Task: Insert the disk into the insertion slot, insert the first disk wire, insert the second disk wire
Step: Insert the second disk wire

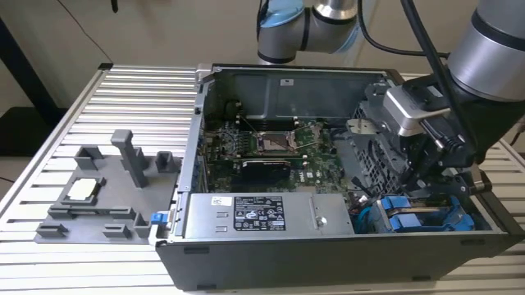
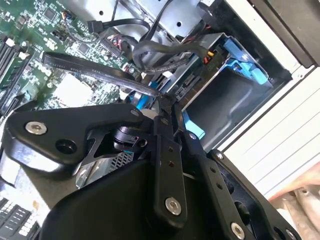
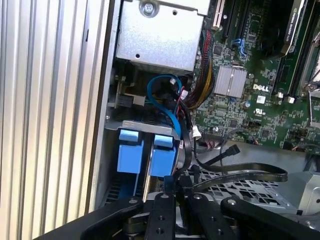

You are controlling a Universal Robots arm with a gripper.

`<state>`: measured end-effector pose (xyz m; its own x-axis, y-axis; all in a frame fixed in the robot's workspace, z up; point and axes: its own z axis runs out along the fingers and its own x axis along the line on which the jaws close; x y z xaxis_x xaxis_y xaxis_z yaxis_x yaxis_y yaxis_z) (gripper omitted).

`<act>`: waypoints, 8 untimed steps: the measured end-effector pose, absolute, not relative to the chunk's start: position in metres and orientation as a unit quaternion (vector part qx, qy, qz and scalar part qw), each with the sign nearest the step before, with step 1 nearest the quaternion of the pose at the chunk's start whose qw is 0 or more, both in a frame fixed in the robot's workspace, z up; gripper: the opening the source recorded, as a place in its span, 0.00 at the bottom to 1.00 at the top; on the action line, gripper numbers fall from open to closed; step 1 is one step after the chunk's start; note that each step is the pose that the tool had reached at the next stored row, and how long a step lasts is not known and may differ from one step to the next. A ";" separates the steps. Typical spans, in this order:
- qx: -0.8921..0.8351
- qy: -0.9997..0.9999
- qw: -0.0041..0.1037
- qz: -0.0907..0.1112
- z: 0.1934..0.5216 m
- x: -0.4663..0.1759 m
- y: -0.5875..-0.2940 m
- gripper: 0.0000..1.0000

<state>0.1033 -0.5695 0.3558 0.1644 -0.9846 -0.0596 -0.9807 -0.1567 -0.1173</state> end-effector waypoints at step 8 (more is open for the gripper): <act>-0.756 0.652 0.057 -0.014 0.355 0.109 -0.571 0.16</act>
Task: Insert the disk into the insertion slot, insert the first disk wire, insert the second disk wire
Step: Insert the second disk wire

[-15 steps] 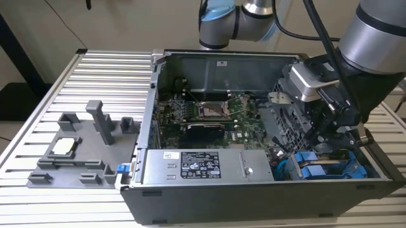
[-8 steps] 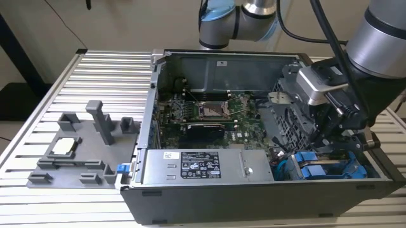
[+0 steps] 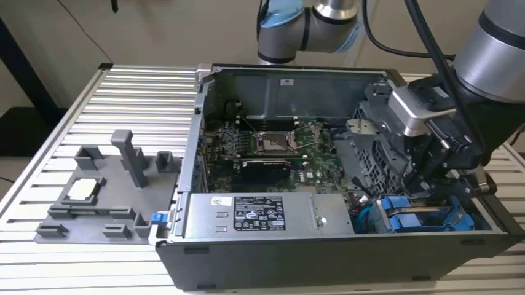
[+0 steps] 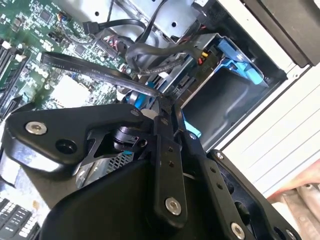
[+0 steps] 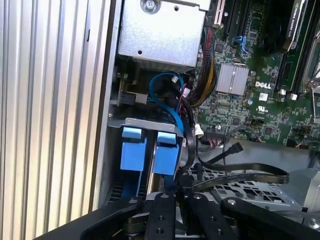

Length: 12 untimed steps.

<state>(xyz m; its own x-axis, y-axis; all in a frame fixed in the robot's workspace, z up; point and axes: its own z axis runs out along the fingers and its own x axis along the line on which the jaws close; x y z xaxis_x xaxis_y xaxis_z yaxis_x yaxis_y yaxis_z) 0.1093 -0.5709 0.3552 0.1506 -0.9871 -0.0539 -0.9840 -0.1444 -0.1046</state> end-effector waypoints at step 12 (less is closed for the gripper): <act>-0.738 0.674 0.047 -0.008 0.347 0.117 -0.573 0.16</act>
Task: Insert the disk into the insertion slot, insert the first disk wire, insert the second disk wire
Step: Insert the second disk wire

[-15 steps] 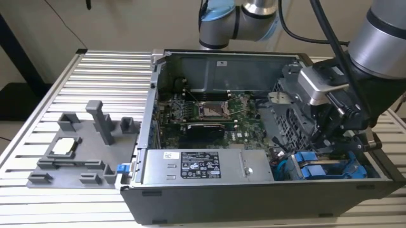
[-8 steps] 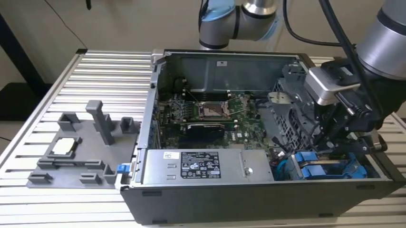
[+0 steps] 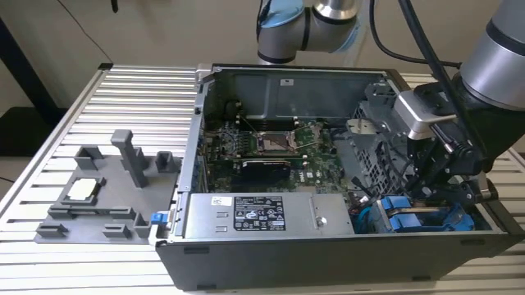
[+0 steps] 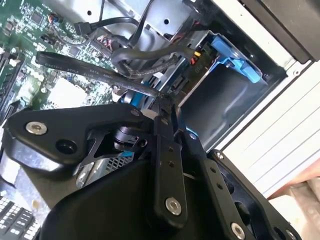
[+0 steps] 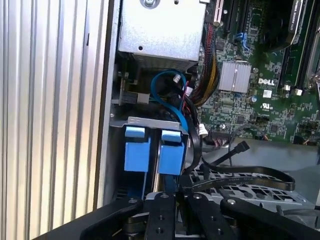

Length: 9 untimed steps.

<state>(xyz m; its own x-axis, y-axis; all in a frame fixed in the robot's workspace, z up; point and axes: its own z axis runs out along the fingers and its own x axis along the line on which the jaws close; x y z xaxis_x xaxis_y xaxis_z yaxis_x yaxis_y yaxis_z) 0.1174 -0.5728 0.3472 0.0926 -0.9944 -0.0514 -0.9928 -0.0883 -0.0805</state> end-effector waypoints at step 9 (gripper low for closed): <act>-0.726 0.686 0.047 -0.009 0.344 0.129 -0.573 0.16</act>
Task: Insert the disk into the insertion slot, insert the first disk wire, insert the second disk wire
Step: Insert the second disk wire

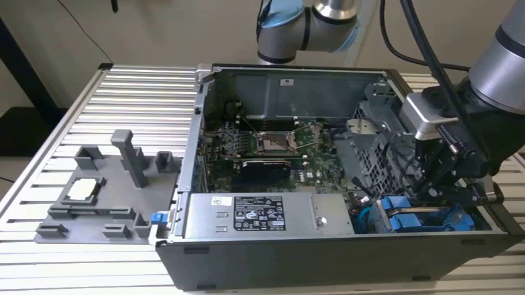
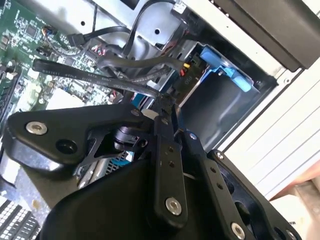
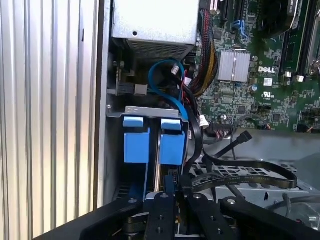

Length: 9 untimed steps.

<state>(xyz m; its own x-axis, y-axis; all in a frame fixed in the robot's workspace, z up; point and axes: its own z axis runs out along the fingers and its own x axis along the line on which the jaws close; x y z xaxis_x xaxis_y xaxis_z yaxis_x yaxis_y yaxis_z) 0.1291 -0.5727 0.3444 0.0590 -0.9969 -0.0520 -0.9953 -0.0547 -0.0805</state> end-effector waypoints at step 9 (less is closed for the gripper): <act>-0.709 0.703 0.047 -0.010 0.342 0.131 -0.572 0.16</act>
<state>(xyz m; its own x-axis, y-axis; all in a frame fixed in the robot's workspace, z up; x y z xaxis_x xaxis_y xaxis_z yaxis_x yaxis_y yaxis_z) 0.1305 -0.5721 0.3423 0.0112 -0.9986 -0.0522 -0.9967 -0.0069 -0.0805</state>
